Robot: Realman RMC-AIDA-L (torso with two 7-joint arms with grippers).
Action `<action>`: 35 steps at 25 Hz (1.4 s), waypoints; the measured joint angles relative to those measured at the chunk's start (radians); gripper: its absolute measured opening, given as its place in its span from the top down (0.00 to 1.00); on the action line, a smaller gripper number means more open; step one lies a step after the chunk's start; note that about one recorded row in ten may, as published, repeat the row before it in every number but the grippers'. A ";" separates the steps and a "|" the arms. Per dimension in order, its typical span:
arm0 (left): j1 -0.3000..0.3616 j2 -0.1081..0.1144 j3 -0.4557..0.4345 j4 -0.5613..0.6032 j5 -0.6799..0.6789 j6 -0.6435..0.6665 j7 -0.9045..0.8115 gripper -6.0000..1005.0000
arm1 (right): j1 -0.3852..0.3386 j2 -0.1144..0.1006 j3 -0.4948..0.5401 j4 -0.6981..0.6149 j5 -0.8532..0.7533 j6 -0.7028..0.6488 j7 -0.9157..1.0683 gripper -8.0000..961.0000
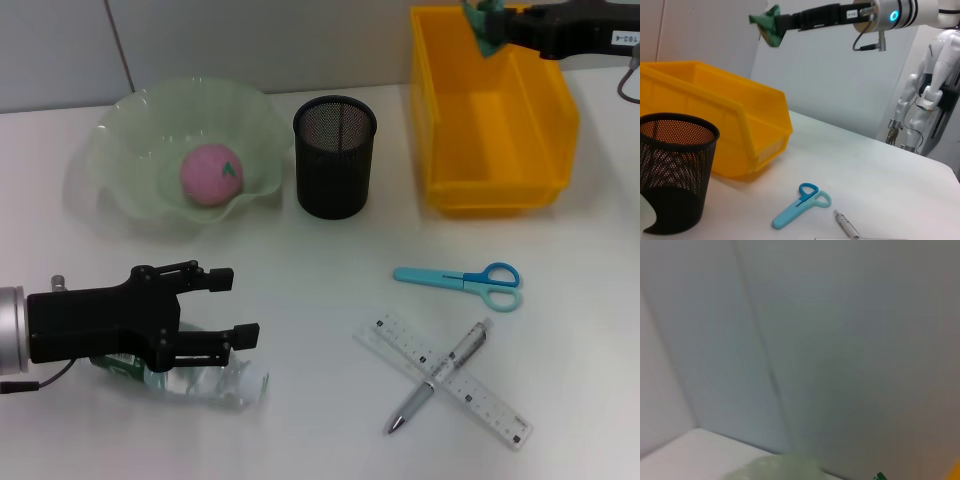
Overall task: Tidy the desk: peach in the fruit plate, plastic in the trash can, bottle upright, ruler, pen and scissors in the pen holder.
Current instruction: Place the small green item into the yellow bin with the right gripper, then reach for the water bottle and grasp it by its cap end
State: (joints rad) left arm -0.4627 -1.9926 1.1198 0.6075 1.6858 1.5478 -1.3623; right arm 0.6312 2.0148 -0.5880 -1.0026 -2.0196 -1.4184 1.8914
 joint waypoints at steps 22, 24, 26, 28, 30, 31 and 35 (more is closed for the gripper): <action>0.003 -0.003 -0.001 0.000 -0.006 0.000 -0.003 0.22 | 0.036 0.020 -0.039 0.035 -0.205 0.211 0.061 0.44; 0.003 -0.003 -0.001 0.000 -0.006 0.000 -0.003 0.22 | 0.034 0.022 -0.039 0.032 -0.198 0.211 0.061 0.40; 0.003 -0.004 -0.003 0.000 -0.006 0.001 -0.003 0.22 | 0.032 0.023 -0.038 0.031 -0.185 0.211 0.056 0.35; 0.003 -0.003 -0.006 0.000 -0.006 0.002 -0.003 0.22 | 0.032 0.023 -0.038 0.031 -0.178 0.211 0.054 0.31; 0.002 -0.003 -0.013 0.000 -0.004 0.006 -0.003 0.22 | 0.034 0.023 -0.038 0.031 -0.173 0.211 0.053 0.28; 0.002 -0.003 -0.013 0.000 -0.004 0.006 -0.003 0.22 | 0.034 0.024 -0.038 0.032 -0.156 0.210 0.051 0.26; 0.003 -0.004 -0.015 0.000 -0.002 0.010 -0.002 0.22 | 0.032 0.024 -0.038 0.031 -0.127 0.201 0.040 0.26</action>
State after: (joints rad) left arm -0.4602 -1.9966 1.1048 0.6074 1.6840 1.5583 -1.3642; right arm 0.6632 2.0391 -0.6257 -0.9715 -2.1471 -1.2175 1.9317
